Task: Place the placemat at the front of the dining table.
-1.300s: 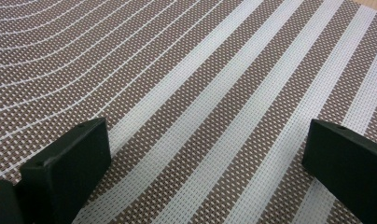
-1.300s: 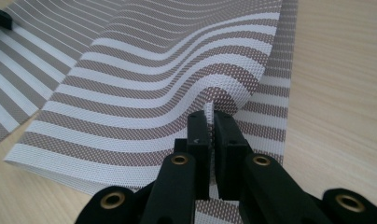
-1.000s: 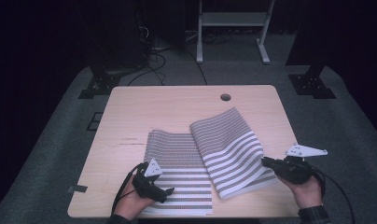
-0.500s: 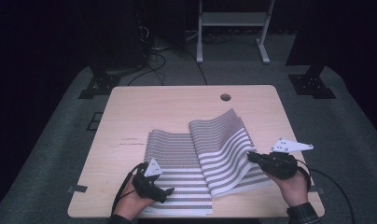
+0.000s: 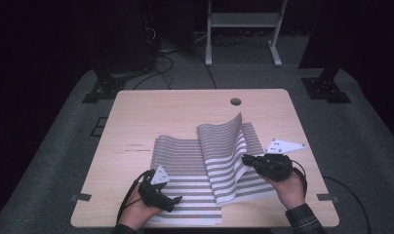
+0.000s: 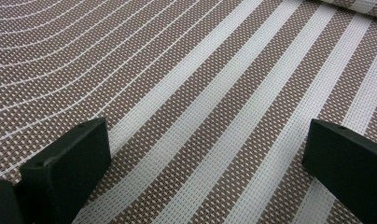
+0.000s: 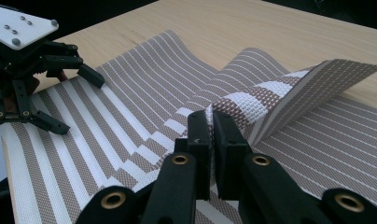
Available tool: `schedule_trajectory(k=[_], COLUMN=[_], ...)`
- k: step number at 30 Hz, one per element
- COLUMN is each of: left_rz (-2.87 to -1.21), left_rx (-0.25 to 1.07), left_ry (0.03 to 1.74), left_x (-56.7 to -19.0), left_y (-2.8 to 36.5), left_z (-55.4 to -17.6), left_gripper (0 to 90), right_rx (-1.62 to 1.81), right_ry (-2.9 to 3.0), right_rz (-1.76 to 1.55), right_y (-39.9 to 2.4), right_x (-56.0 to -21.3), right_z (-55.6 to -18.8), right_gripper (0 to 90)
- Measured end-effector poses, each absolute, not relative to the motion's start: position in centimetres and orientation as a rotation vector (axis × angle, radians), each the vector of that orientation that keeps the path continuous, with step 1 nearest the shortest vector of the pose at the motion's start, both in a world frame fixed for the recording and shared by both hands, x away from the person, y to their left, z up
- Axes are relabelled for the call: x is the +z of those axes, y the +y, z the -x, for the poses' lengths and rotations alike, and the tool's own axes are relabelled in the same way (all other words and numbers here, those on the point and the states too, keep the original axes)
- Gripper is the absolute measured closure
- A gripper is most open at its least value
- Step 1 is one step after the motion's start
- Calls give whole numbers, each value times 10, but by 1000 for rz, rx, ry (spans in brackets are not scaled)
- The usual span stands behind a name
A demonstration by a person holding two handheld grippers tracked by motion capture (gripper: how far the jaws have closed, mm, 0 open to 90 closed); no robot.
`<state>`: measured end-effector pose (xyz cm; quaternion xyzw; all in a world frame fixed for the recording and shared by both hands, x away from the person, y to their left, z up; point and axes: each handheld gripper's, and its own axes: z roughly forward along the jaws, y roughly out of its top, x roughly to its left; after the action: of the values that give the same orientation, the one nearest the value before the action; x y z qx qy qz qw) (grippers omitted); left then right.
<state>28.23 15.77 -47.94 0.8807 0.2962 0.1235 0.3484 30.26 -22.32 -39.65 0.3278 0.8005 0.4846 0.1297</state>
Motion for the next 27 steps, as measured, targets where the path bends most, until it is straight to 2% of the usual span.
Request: schedule_trajectory(k=[20,27], left_rz=[-2288,-2231], left_rx=[322,258], left_ry=[768,792], left_x=[-478,-471], left_y=[157,161], left_z=[-282,-285], left_gripper=[0,0], right_rx=[1431,1454], right_ry=[2404,2417], right_rz=[-842,-777], right_y=[-169,-149], right_x=[-396,-390], right_z=[-319,-320], right_gripper=[863,863])
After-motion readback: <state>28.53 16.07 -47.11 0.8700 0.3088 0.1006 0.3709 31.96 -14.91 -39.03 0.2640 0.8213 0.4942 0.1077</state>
